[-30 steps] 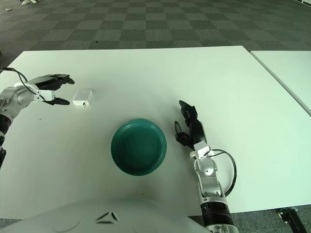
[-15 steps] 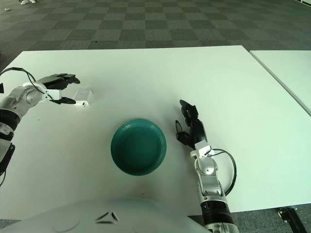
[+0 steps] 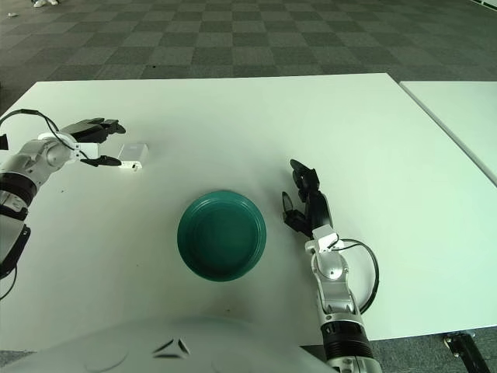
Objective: Put the charger into the plate.
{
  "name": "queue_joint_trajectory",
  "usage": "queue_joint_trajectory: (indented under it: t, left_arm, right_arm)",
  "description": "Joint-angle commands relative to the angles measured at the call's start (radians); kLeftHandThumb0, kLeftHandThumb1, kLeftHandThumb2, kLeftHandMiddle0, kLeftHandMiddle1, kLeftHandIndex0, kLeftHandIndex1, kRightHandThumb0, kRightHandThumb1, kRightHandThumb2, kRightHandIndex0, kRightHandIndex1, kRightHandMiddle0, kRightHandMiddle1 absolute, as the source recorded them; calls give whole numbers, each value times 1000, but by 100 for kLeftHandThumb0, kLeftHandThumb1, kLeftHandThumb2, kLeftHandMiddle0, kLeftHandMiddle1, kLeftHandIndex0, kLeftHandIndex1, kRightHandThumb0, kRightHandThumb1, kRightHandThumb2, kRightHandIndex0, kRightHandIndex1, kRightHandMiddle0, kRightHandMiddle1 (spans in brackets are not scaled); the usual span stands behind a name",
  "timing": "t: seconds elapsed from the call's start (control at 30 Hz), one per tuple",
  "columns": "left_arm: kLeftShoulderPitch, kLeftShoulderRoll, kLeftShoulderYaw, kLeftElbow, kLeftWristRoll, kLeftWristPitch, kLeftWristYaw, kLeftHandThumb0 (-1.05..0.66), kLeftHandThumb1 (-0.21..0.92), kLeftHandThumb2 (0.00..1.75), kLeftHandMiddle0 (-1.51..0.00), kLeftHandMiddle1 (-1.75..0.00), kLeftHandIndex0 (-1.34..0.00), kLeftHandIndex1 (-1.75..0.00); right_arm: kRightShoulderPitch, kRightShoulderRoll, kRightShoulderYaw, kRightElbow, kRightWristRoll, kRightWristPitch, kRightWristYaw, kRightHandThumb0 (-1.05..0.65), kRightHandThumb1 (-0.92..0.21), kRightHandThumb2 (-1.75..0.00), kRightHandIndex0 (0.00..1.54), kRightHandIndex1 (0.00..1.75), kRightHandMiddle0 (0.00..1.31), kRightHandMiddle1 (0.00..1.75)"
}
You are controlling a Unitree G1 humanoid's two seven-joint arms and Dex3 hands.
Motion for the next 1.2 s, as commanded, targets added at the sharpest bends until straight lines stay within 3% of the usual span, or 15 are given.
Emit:
queue_joint_trajectory:
  t: [0.0,0.37,1.17]
  left_arm:
    - [-34,-13,-12,14,11,9,16,-105,92,27,0,0,0,-71]
    - [-50,-43,-15,53,0,34,16,-105,92,30,0,0,0,-83]
    - [-52,-93,-11,119,-23,85,15,-102,92,32,0,0,0,-81]
  right_arm:
    - [49,10,7,97,-17,15,-4,-73,-92,-68,24,1,0,63]
    - [61,4,1,102,-31,14,-19,-73,-92,-68,23,0,0,60]
    - [110,17,11,44,-46,24,-50,-75,-92,-72,22,0,0,65]
